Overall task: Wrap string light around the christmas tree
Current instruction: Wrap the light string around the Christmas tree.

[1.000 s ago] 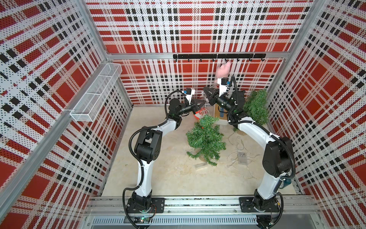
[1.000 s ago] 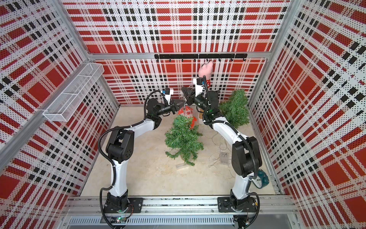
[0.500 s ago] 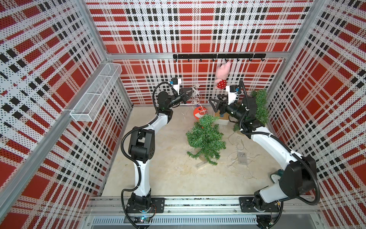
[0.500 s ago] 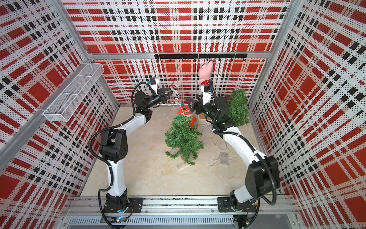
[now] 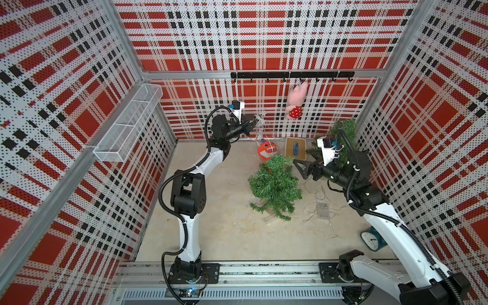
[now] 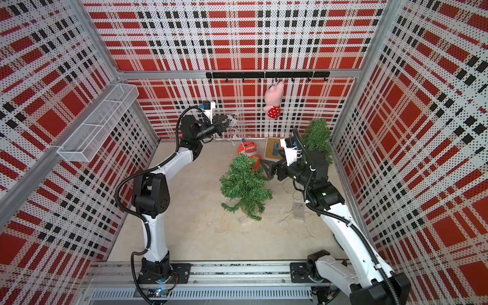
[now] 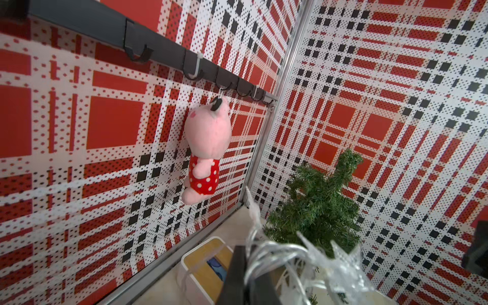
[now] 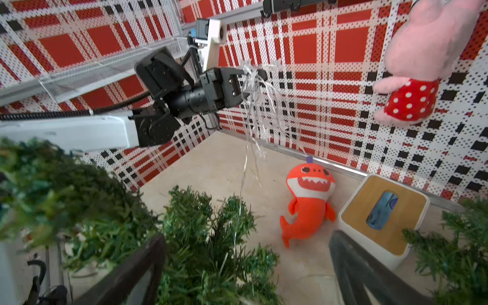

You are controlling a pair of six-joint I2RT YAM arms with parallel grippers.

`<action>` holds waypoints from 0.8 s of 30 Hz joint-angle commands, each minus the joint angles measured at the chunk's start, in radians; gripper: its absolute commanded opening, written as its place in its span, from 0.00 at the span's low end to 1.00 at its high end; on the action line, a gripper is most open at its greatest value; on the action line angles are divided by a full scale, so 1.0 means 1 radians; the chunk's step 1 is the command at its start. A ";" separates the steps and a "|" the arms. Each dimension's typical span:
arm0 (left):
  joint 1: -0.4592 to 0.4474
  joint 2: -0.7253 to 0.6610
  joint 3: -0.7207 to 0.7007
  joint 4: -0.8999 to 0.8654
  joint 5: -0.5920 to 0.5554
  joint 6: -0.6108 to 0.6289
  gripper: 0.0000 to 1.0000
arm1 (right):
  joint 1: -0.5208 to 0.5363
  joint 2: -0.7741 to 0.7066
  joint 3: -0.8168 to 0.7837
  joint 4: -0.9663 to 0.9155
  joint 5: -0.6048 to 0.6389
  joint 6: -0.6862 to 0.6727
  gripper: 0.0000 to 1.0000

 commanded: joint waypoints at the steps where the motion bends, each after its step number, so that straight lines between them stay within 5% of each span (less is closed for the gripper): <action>1: -0.001 -0.054 0.005 -0.046 -0.013 0.034 0.02 | 0.117 0.026 -0.008 -0.011 0.070 -0.108 1.00; 5: -0.010 -0.073 -0.002 -0.081 -0.018 0.060 0.03 | 0.214 0.103 0.008 0.136 0.170 -0.111 1.00; 14: -0.026 -0.089 0.024 -0.175 -0.035 0.112 0.03 | 0.296 0.187 0.024 0.250 0.155 -0.163 0.99; 24: -0.057 -0.062 0.094 -0.302 -0.070 0.180 0.03 | 0.291 0.056 0.053 -0.125 0.032 -0.210 1.00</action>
